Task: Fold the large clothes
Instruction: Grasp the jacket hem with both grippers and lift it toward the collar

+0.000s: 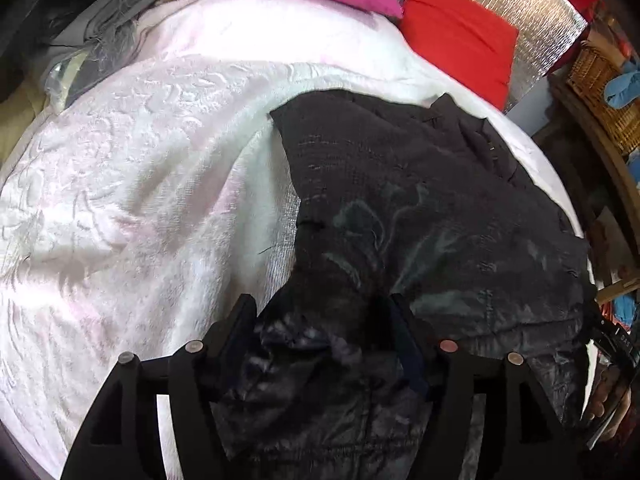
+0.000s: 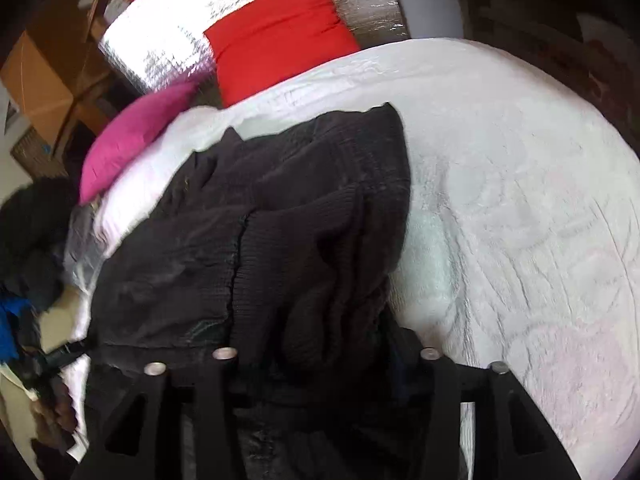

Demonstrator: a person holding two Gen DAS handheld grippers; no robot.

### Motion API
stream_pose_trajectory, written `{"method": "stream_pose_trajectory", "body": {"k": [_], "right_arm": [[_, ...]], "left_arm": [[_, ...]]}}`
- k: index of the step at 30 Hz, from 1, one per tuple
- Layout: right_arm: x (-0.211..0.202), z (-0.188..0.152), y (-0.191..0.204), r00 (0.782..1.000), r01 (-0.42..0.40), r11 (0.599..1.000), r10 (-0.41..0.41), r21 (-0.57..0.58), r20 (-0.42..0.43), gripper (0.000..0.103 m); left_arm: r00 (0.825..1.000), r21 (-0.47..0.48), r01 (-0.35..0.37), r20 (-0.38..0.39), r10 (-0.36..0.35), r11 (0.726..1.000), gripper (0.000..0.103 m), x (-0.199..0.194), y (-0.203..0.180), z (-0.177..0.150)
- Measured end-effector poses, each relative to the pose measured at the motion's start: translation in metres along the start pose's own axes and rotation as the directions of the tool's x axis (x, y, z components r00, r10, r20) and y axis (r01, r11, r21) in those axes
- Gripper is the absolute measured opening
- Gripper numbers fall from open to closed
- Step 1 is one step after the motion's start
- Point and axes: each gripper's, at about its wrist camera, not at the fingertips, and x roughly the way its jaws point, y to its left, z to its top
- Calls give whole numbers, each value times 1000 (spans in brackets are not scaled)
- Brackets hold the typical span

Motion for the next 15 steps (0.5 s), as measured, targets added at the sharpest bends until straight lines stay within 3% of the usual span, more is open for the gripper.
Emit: {"method": "stream_pose_trajectory", "body": {"k": [5,9,12,15], "right_arm": [[-42,-15,-8,996,-74,996,71,57,47,73],[-85,-47,-12,988,-120,991,113,64,106,74],[-118,-83,-13,983,-136,990,130,35,132,74],[-147,-125,-19,981,-146,989,142,20,129,75]], "left_arm": [[998,44,-10,65,7,999,70,-42,4,-32],[989,72,-31,146,20,997,74,-82,17,-74],[974,59,-65,219,50,996,80,-109,33,-118],[968,26,-54,247,46,998,83,-127,45,-161]]}}
